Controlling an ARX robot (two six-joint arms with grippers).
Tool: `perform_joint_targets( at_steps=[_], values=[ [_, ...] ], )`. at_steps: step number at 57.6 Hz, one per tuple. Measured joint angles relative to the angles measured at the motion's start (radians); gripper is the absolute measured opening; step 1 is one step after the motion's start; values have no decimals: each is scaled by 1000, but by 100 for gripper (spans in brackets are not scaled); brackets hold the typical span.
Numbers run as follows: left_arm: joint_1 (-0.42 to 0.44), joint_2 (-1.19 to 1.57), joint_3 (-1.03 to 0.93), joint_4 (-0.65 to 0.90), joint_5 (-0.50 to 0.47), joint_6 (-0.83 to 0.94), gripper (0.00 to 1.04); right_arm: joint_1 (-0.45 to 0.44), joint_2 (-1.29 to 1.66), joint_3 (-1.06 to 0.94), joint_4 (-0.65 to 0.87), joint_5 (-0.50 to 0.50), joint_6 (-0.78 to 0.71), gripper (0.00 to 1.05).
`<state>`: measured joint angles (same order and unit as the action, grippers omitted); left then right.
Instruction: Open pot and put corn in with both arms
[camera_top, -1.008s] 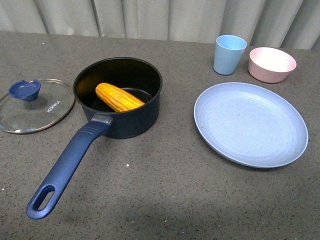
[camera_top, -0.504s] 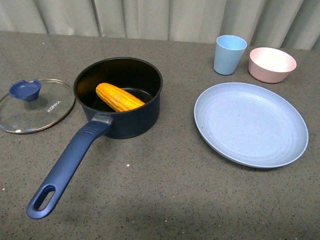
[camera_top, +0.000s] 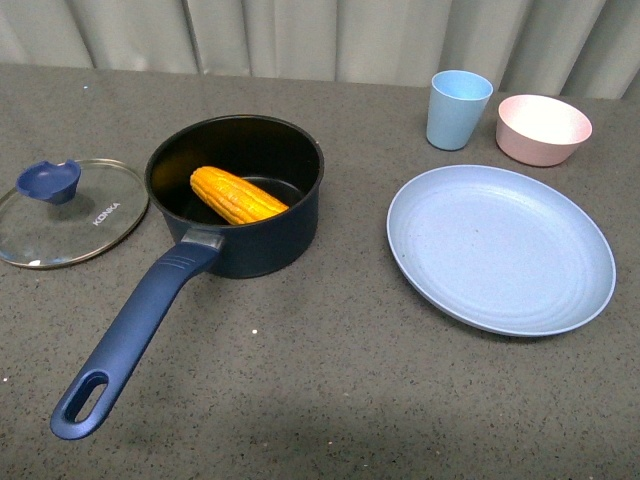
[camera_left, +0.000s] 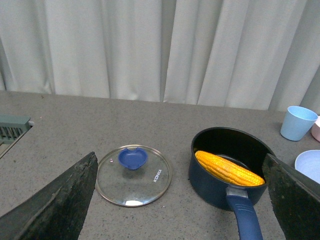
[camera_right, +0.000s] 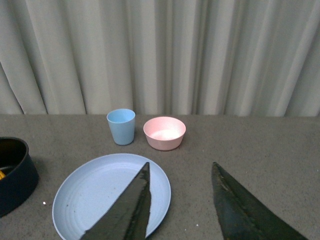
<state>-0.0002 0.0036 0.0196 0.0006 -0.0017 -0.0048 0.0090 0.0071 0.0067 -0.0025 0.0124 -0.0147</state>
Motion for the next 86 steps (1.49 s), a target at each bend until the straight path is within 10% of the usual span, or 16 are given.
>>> perform_joint_targets(
  at_steps=[11, 32, 64, 86],
  values=[
    [0, 0, 0, 0, 1, 0, 98, -5, -3, 0, -1, -13, 1, 1],
    [0, 0, 0, 0, 1, 0, 98, -6, -3, -1, -1, -11, 4, 1],
    [0, 0, 0, 0, 1, 0, 98, -6, -3, -1, -1, -11, 6, 97],
    [0, 0, 0, 0, 1, 0, 98, -6, -3, 0, -1, -11, 5, 95]
  ],
)
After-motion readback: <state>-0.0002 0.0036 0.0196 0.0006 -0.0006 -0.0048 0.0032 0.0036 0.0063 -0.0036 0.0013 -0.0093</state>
